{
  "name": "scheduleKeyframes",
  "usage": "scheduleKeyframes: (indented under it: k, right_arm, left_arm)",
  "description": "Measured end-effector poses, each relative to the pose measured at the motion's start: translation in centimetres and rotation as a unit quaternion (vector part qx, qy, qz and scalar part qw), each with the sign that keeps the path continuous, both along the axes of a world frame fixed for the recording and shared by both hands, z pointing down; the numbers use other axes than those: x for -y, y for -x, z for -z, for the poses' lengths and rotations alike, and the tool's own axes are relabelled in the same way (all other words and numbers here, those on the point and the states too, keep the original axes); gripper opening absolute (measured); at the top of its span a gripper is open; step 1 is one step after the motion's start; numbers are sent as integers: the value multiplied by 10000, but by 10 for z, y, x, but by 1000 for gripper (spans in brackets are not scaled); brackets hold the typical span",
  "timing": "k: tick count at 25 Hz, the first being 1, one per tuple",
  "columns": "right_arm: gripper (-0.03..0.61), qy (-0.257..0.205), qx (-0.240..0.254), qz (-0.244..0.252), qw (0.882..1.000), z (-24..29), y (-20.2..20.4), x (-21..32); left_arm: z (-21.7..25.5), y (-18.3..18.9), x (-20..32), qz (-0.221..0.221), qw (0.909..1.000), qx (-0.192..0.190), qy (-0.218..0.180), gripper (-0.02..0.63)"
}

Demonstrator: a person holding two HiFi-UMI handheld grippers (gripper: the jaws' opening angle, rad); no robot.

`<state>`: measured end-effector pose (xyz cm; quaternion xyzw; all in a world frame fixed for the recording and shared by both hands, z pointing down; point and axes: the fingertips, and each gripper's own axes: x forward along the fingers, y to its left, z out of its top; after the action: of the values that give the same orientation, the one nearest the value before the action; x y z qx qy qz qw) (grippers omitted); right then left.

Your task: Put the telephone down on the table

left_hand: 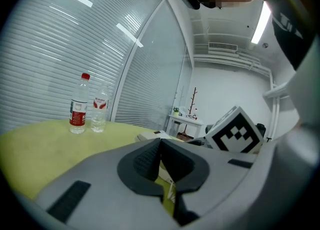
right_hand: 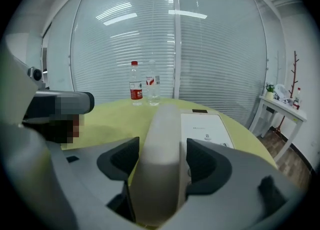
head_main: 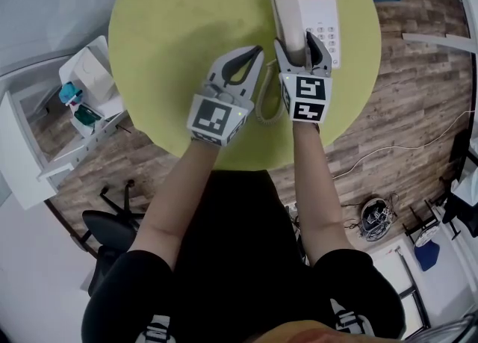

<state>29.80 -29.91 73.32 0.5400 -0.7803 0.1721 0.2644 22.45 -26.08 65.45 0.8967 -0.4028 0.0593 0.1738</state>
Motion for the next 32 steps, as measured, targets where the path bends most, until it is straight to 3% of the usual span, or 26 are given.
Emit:
scheduleKeyframes:
  k: [9, 14, 21, 32]
  right_arm:
    - [279, 217, -176, -248, 9993, -13, -1, 4]
    - [244, 125, -192, -336, 9992, -11, 0, 4]
    - [219, 107, 76, -425, 9990, -3, -3, 2]
    - [218, 199, 251, -174, 9993, 34, 4, -14]
  left_arm:
    - [-8, 11, 0, 83, 9999, -81, 119, 12]
    - [-12, 15, -2, 81, 9998, -77, 171, 12]
    - [-9, 19, -5, 105, 9998, -75, 178, 12]
    - [36, 20, -10, 148, 9999, -48, 58, 12]
